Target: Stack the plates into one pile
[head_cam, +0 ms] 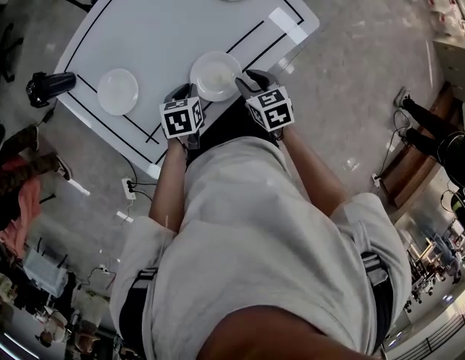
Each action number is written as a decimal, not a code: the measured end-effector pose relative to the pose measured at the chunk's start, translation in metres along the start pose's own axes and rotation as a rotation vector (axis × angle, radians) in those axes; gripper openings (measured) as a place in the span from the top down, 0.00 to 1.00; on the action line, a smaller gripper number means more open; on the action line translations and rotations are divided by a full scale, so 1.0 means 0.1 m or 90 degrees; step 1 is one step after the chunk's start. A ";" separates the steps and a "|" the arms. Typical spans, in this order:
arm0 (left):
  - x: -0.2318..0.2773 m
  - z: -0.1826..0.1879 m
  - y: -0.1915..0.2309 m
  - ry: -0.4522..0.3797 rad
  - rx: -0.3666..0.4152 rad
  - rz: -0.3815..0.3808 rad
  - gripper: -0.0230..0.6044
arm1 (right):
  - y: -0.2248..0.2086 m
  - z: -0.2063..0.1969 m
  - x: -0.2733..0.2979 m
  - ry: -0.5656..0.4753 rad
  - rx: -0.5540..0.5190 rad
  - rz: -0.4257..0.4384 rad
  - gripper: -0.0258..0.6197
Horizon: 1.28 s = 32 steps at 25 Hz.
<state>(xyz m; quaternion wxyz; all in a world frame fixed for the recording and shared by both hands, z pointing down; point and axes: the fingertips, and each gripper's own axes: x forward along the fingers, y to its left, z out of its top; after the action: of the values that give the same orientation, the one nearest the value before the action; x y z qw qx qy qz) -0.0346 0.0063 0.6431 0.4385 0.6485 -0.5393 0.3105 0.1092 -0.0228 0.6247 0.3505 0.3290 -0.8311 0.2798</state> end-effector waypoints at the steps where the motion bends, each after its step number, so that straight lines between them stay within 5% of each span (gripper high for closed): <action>1: 0.02 0.01 -0.02 0.003 -0.001 -0.008 0.84 | -0.01 -0.01 0.04 0.007 0.002 0.005 0.73; 12: 0.19 -0.03 -0.06 0.029 -0.007 -0.014 0.75 | -0.06 -0.08 0.29 0.051 0.007 0.011 0.64; 32: -0.10 0.08 0.18 -0.041 -0.078 0.004 0.76 | 0.31 0.33 0.36 0.020 -0.050 0.044 0.62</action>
<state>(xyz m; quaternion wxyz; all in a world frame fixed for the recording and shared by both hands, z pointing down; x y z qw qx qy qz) -0.0548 0.0029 0.6348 0.4588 0.6287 -0.5728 0.2572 0.0542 -0.0388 0.6253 0.3662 0.2814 -0.8466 0.2644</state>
